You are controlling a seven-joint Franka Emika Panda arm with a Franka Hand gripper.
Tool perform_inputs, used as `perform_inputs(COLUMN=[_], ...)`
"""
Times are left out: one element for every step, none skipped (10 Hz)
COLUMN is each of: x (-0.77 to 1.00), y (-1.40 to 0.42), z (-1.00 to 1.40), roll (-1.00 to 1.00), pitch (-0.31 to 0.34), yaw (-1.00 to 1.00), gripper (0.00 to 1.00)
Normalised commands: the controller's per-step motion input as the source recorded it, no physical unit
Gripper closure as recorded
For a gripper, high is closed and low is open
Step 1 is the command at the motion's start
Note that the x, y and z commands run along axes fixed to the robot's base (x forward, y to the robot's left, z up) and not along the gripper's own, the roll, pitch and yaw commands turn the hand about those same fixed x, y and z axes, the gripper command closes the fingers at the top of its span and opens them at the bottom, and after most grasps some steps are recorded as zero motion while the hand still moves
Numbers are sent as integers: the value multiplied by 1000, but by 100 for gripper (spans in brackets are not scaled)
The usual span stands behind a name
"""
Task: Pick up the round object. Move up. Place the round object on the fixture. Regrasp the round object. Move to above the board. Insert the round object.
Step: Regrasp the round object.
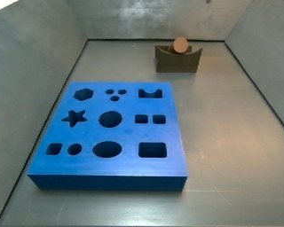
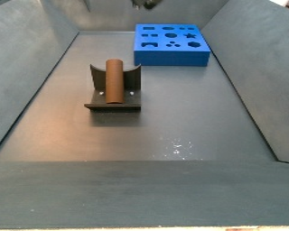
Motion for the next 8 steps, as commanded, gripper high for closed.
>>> perform_inputs(x=[-33, -43, -36, -38, -38, -37, -36, -34], y=[-84, -18, -34, -45, -34, -30, -25, -30], z=[29, 24, 16, 22, 20, 5, 7, 10], roll=[1000, 1000, 1000, 1000, 1000, 1000, 1000, 1000], pitch=[30, 26, 24, 19, 15, 9, 4, 0], yaw=[3, 3, 4, 4, 5, 5, 5, 6], gripper=[0, 0, 0, 0, 0, 0, 0, 0])
